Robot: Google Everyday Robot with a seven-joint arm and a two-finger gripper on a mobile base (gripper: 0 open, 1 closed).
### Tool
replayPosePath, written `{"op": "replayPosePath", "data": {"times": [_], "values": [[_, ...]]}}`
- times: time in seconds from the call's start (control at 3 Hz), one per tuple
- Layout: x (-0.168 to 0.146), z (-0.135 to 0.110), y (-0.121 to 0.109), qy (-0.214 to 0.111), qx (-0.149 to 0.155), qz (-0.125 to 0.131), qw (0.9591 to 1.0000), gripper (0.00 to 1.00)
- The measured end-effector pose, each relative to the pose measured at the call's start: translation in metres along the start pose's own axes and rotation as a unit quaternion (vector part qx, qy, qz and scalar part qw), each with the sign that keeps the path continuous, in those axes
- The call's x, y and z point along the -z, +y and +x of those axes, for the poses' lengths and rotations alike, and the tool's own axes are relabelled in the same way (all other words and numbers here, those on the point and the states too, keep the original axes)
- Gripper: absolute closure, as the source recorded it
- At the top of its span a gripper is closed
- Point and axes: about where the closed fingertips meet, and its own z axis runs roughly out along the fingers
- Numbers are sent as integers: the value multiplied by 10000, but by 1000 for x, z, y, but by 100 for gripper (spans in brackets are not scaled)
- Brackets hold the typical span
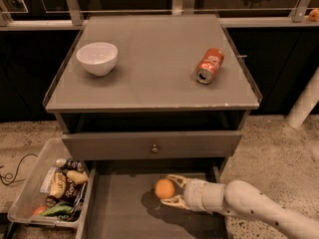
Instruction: Pick orange from middle drawer and place on counter
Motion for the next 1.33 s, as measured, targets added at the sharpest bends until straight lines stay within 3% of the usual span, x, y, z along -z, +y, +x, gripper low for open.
{"op": "replayPosePath", "data": {"times": [0.67, 1.33], "values": [[89, -103, -23, 403, 480, 335, 9975, 100], [171, -222, -73, 828, 1186, 649, 9873, 100]]}}
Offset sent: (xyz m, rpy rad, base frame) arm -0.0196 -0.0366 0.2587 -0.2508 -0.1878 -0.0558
